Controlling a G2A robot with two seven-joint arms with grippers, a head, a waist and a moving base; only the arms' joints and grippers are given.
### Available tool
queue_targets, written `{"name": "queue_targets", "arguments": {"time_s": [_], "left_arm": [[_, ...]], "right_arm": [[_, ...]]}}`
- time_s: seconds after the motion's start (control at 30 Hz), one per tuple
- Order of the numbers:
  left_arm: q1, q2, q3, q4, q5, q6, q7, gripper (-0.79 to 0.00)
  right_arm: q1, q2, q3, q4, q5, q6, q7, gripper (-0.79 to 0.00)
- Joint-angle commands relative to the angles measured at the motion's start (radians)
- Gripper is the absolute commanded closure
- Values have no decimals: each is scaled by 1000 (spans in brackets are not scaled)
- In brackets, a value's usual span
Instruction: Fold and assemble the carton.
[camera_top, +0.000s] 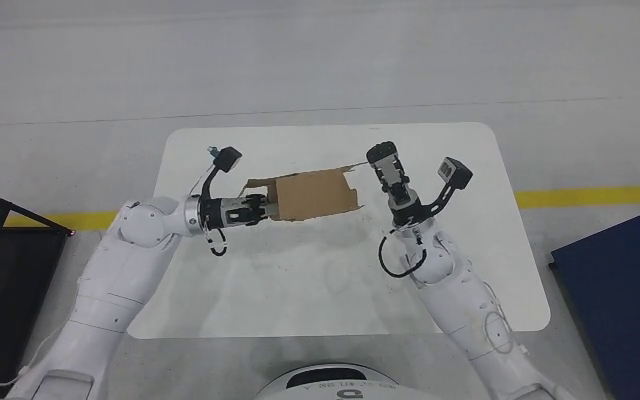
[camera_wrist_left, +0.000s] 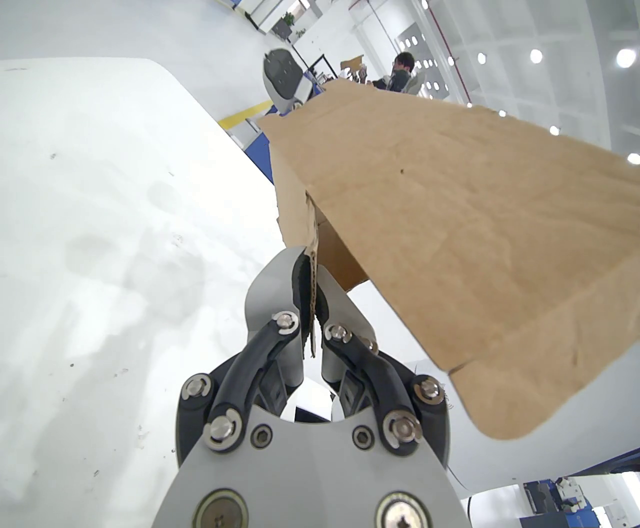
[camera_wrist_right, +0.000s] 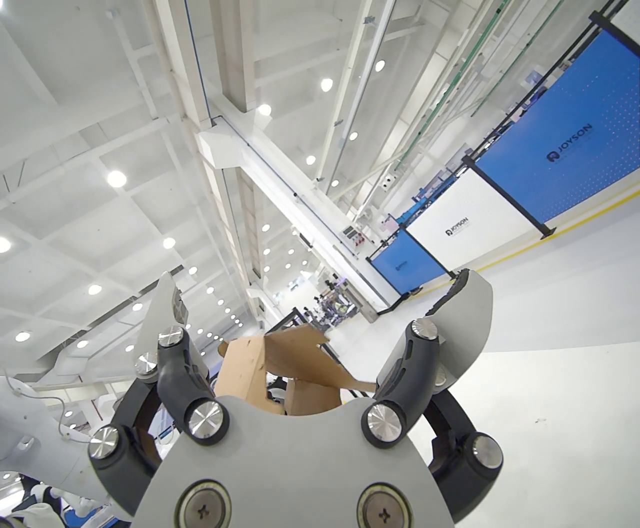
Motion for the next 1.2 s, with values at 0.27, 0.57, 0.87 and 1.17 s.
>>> {"name": "queue_targets", "arguments": {"time_s": [0.27,0.57,0.87,1.17], "left_arm": [[-12,57,49,15,-31,-57,57,0],[-22,87,89,16,-36,-93,93,0],[-25,120,94,30,-34,-132,133,0],[-57,136,116,33,3,-160,160,0]], "right_arm": [[46,-8,-97,26,272,-153,176,-785],[59,2,-155,-3,469,-153,422,-785],[72,10,-170,5,612,-153,640,-785],[79,32,-153,9,661,-110,812,-785]]}}
